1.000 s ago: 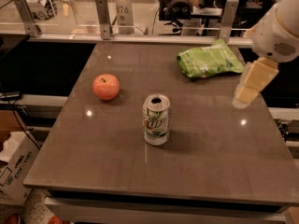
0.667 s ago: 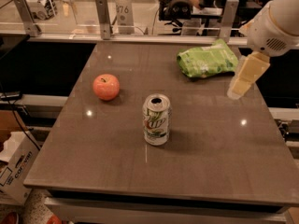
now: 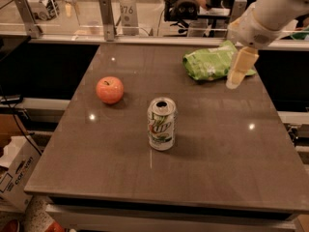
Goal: Move green rice chip bag near 7up can
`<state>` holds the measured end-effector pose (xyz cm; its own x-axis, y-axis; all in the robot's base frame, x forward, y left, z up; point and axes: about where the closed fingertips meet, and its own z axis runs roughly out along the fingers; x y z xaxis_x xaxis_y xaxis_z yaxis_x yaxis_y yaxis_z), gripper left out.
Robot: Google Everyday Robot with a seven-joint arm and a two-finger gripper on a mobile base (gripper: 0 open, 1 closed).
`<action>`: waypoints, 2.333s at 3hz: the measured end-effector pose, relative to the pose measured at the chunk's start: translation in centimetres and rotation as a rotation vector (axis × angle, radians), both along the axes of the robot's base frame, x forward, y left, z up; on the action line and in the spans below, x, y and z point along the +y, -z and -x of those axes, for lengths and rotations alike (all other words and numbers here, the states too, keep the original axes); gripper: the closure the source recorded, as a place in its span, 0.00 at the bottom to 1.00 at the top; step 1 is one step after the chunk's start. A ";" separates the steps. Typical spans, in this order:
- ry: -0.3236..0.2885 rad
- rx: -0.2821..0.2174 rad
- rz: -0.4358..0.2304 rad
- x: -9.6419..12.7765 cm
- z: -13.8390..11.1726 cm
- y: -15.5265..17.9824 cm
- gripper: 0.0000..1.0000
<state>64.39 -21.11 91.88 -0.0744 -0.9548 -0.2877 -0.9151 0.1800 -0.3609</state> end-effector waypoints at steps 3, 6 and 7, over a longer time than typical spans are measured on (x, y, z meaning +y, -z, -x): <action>-0.133 0.061 0.136 -0.7 -7.6 4.6 0.00; -0.200 0.134 0.207 0.2 -9.1 8.1 0.00; -0.196 0.149 0.226 0.3 -9.3 8.5 0.16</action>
Offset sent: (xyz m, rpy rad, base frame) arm 0.1030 -0.0282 -0.0360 -0.2005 0.0599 0.1334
